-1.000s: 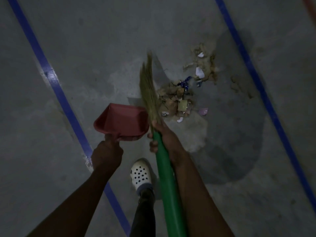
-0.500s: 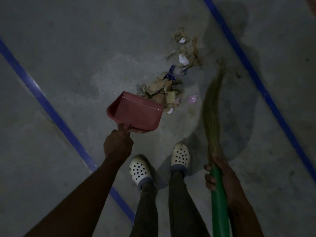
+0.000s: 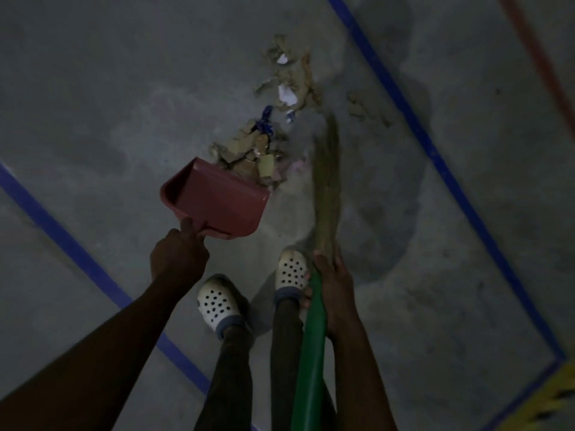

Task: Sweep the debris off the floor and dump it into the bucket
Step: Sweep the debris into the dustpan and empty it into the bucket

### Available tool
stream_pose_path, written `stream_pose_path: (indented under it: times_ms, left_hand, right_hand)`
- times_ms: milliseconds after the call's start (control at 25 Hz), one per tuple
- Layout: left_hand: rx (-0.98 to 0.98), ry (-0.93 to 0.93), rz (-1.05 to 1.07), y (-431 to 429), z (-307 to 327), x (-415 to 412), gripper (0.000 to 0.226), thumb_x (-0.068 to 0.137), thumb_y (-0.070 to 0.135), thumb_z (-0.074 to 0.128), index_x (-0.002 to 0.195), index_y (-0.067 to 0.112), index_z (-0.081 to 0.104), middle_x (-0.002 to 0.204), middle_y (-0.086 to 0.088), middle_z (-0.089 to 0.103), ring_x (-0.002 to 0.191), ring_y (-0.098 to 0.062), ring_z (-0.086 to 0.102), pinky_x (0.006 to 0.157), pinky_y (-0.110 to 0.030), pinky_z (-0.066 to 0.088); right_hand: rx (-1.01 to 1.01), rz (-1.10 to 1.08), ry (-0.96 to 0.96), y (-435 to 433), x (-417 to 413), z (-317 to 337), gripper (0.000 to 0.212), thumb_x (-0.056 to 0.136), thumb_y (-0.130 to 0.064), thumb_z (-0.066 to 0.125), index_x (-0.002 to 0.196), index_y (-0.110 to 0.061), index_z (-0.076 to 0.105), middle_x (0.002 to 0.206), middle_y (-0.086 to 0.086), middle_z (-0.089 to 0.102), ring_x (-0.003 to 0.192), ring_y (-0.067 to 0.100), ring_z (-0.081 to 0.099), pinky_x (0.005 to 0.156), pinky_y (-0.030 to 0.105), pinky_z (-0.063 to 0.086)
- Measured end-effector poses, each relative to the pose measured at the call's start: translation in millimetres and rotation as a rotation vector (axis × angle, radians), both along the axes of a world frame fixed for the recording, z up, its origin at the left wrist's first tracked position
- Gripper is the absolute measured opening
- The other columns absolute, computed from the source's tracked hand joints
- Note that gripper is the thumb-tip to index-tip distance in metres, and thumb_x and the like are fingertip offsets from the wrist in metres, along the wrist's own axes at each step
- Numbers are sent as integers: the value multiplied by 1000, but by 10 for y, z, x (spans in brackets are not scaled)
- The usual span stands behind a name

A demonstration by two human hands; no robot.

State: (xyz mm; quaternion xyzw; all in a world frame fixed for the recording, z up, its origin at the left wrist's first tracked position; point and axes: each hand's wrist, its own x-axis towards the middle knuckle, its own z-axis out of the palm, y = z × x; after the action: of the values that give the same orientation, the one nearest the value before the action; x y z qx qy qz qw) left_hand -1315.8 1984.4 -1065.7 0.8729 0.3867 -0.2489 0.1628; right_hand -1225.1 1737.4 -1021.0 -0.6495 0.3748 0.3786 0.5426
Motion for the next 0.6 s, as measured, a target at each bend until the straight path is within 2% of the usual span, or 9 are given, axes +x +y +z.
stream_pose_path:
  times_ms: [120, 160, 200, 320, 480, 520, 600]
  left_hand:
    - [-66, -7, -28, -334, 143, 227, 38, 97, 30, 53, 127, 7, 46, 98, -22, 63, 82, -41, 63, 62, -38, 36]
    - [-78, -25, -40, -432, 141, 317, 39, 98, 30, 52, 129, 7, 46, 98, -22, 63, 83, -41, 63, 62, -38, 36]
    - [-83, -55, -51, -527, 107, 427, 40, 98, 30, 53, 130, 6, 46, 98, -22, 63, 82, -41, 63, 62, -38, 36]
    - [-62, -133, -89, -738, -152, 729, 40, 98, 30, 53, 130, 7, 47, 95, -22, 64, 80, -40, 63, 61, -37, 36]
    - [-68, -164, -74, -962, -750, 1074, 40, 98, 31, 53, 130, 8, 47, 101, -23, 64, 88, -42, 63, 65, -38, 36]
    - [-74, -164, -65, -1013, -866, 1134, 39, 98, 31, 53, 130, 9, 47, 102, -22, 64, 89, -42, 63, 66, -38, 36]
    - [-72, -155, -37, -1088, -931, 1209, 39, 97, 30, 53, 130, 9, 47, 101, -22, 64, 87, -41, 63, 64, -38, 35]
  right_hand:
    - [-75, -70, -53, -491, 419, 421, 25, 99, -30, 65, 118, -46, 67, 81, 13, 61, 50, 20, 52, 46, 29, 46]
    - [-129, -59, -75, -624, 658, 433, 24, 99, -29, 64, 116, -45, 68, 82, 13, 61, 49, 20, 52, 45, 29, 46]
    - [-199, -20, -105, -754, 945, 361, 28, 100, -26, 62, 123, -41, 65, 84, 14, 62, 50, 20, 52, 44, 29, 48]
    - [-360, 133, -159, -1016, 1881, -206, 43, 102, -18, 56, 144, -28, 50, 91, 14, 63, 63, 25, 57, 47, 31, 54]
    - [-363, 286, -87, -924, 2640, -1118, 39, 102, -22, 56, 141, -20, 52, 93, 14, 64, 64, 26, 60, 45, 31, 56]
    - [-340, 340, -63, -836, 2653, -1278, 39, 102, -23, 56, 140, -19, 53, 99, 15, 66, 66, 27, 61, 48, 34, 58]
    - [-313, 457, -76, -654, 2507, -1417, 40, 101, -22, 57, 141, -14, 53, 118, 20, 66, 78, 31, 65, 68, 46, 61]
